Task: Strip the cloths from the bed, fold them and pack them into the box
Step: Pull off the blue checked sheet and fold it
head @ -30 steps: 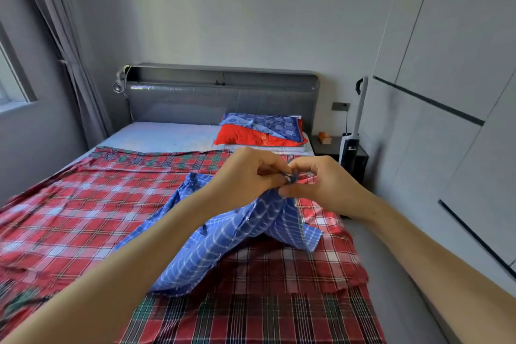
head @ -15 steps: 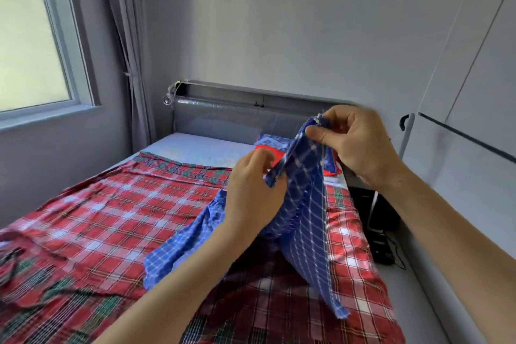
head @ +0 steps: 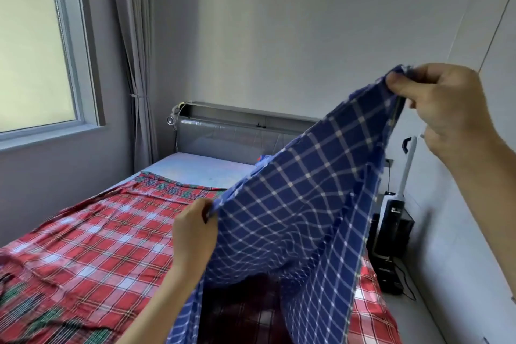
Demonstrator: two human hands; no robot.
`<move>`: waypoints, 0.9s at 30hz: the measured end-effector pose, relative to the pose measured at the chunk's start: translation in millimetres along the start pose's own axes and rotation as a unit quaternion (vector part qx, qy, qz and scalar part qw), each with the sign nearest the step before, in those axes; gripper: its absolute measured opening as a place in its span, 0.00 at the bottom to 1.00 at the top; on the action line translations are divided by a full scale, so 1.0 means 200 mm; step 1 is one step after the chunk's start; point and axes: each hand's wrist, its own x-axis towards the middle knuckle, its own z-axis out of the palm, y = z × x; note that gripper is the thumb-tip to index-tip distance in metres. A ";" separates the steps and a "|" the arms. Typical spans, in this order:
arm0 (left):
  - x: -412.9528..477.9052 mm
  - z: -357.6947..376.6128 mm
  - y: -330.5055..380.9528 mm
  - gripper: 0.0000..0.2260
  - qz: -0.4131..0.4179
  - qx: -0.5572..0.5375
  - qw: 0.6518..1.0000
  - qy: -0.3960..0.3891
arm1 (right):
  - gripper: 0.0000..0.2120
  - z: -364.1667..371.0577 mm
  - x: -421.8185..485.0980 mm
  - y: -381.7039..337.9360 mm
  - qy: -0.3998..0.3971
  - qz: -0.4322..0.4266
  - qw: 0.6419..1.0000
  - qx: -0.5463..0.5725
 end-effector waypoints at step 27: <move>0.01 -0.08 0.51 0.15 -0.034 -0.235 0.820 -0.521 | 0.29 0.18 -0.71 0.48 -0.484 0.178 0.857 -0.021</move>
